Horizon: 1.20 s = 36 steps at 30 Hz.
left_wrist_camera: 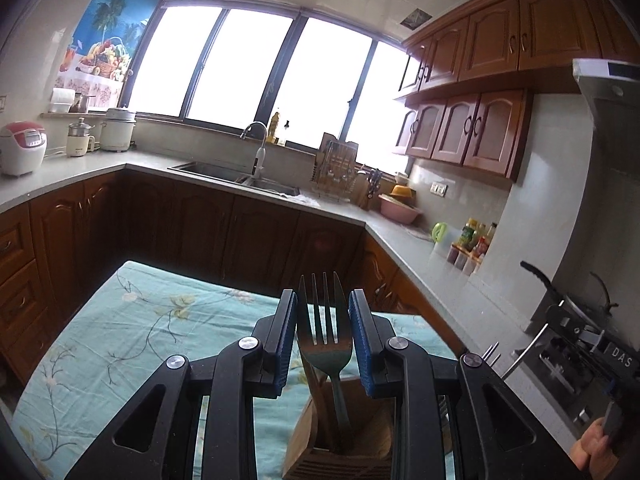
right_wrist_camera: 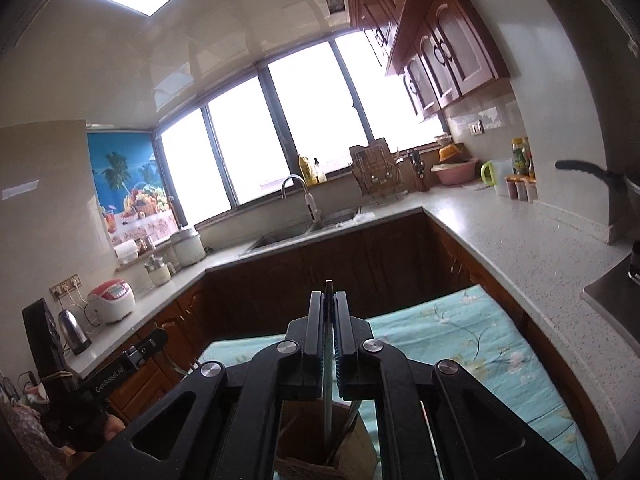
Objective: Organize utensils
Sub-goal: 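Lower the fork into the caddy with the left tool while the right tool lowers the rod in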
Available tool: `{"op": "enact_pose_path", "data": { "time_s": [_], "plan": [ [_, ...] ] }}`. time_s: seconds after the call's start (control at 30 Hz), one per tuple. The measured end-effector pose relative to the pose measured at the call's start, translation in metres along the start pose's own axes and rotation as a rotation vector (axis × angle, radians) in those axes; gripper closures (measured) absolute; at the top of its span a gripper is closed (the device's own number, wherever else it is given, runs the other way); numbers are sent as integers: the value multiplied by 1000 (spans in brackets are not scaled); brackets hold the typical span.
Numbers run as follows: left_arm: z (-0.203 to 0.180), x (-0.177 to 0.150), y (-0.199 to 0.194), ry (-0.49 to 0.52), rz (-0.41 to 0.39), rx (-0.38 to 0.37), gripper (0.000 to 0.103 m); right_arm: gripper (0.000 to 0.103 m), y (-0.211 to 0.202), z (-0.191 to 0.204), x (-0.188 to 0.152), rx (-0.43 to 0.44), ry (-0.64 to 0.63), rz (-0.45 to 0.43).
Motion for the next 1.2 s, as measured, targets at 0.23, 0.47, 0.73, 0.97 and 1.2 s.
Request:
{"op": "enact_pose_path", "data": {
  "time_s": [0.23,0.47,0.73,0.97,1.2],
  "plan": [
    [-5,-7,22,26,47,14,78,99,30,-11,-31,-3,27,82],
    [1,-8,36,21,105,20,78,99,43,-21,-47,-1,60,128],
    [4,-16,30,33,131,17,77,98,48,-24,-47,-1,69,144],
    [1,-17,32,52,134,21,77,98,51,-25,-47,-6,77,146],
    [6,-15,30,43,146,9,76,94,55,-28,-53,-3,79,168]
  ]
}}
Point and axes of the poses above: each gripper's, at about its wrist camera, not at the fingertips, and y roughly the way its jaws point, z to its left, x to its top, the point moved 4 cm from there along y, roughly the way its jaws point, and after that the axes turned 8 degrees about z, right-handed, at the moved point
